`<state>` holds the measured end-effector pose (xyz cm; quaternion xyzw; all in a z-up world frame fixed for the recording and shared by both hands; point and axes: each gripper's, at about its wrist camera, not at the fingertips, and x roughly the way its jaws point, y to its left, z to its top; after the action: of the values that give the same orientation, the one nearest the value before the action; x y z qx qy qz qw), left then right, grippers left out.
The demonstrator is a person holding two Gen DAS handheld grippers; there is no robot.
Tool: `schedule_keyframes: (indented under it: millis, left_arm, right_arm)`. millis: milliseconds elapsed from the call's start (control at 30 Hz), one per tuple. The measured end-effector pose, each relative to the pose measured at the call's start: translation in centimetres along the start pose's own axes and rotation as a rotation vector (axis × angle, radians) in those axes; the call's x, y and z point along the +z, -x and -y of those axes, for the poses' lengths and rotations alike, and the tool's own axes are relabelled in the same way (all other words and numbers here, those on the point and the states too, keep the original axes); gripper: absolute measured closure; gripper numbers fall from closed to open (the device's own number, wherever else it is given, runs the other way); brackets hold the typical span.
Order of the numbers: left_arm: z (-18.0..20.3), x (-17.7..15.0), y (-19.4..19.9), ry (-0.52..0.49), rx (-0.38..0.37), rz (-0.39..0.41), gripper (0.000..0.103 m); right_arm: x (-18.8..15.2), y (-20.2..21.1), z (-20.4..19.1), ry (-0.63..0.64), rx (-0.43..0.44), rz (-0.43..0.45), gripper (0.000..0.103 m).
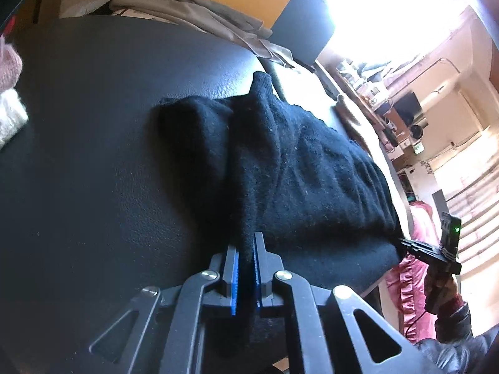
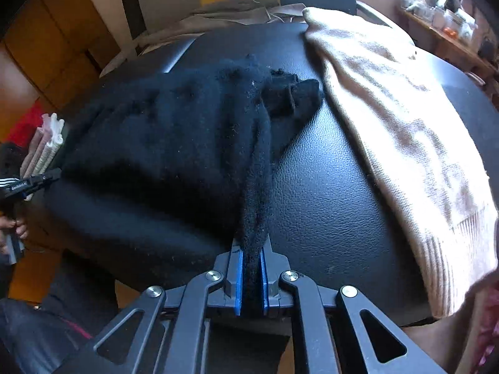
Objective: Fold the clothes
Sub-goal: 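Fold the sleeve end over the sweater with the right gripper while the left gripper holds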
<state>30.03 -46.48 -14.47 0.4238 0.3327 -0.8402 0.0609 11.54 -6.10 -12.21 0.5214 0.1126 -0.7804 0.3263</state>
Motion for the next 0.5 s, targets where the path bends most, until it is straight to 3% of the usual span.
schedule_keyframes:
  millis: [200, 300, 400, 500]
  left_arm:
    - [0.5, -0.1, 0.5, -0.006, 0.038, 0.026, 0.090]
    - [0.6, 0.2, 1.2, -0.005, 0.045, 0.058, 0.090]
    - [0.7, 0.4, 2.0, -0.005, 0.051, 0.091, 0.089]
    - [0.9, 0.6, 2.7, -0.004, 0.057, 0.123, 0.086]
  right_arm:
    - [0.1, 0.5, -1.5, 0.059, -0.077, 0.030, 0.086]
    - [-0.4, 0.8, -1.7, 0.071, -0.088, 0.024, 0.075]
    - [-0.7, 2.2, -0.4, 0.009, -0.023, 0.047, 0.074]
    - [-0.4, 3.6, 1.6, -0.080, 0.038, 0.132, 0.074]
